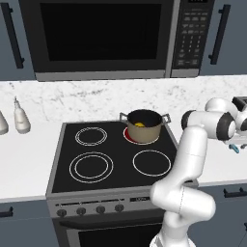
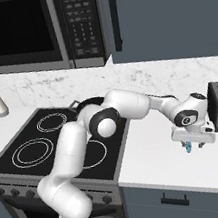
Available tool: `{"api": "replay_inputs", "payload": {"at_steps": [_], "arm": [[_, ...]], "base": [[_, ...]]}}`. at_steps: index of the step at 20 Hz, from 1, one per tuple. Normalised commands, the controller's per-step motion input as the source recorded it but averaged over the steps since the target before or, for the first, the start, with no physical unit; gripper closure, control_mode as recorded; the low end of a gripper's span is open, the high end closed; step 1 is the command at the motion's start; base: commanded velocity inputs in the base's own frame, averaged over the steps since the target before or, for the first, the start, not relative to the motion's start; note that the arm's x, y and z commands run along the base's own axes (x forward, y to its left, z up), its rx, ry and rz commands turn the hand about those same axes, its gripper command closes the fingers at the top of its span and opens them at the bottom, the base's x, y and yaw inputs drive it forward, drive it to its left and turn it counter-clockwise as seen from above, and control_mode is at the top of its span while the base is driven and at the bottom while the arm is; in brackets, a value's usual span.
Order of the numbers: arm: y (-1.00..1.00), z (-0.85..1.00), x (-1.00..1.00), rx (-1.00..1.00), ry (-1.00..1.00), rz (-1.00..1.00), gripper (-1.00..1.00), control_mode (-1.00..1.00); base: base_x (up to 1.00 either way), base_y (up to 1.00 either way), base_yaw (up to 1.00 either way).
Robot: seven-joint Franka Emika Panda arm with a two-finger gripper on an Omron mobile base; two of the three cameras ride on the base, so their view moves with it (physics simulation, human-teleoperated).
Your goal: Put the avocado and lemon in the pot. Retrieve the spatula and lightly stir the vegetables in the pot.
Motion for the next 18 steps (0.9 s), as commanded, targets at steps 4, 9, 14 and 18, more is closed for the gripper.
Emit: {"api": "replay_inputs", "payload": {"at_steps": [4,9,14,18], "arm": [[0.27,-0.18,0.0,0.0,0.0,0.0,1.0,-1.0],[0.41,-0.15,-0.01,0.0,0.0,0.0,1.0,-1.0],[0.61,0.07,-0.36,0.0,-0.03,0.03,1.0,-1.0],[0.22,0.48,-0.74,0.01,-0.13,0.0,1.0,-1.0]], "base": [[0.0,0.0,0.0],[0.0,0.0,0.0],[0.0,0.0,0.0],[0.0,0.0,0.0]]}}
